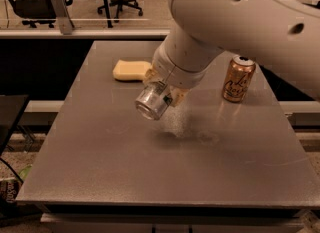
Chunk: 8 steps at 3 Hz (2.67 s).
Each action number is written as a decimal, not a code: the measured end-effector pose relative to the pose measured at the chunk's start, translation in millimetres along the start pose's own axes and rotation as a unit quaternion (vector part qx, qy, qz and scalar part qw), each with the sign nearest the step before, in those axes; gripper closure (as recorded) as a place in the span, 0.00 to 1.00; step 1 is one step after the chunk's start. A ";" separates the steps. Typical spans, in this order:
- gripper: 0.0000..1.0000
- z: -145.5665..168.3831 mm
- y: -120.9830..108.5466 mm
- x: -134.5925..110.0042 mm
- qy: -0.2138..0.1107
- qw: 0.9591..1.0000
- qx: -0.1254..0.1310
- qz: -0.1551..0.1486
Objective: Place 7up can upright
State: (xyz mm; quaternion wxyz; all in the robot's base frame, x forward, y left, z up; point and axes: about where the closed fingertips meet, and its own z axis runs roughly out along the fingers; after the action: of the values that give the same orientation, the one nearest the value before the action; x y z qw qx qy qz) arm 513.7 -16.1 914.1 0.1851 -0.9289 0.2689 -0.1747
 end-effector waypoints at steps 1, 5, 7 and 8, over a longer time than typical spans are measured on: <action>1.00 -0.3 -7.7 2.4 0.007 1.000 0.016 -0.024; 1.00 7.4 -41.4 22.1 0.119 0.978 0.036 -0.169; 1.00 16.8 -71.0 24.7 0.147 0.943 0.124 -0.271; 1.00 14.4 -85.0 17.2 0.131 0.933 0.185 -0.281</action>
Offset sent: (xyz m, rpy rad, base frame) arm 0.0051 0.0046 0.0042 -0.0014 -0.0419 0.0434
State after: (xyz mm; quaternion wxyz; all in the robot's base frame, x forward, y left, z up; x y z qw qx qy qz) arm 570.5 44.6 942.6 0.2597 -0.8848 -0.0183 -0.3865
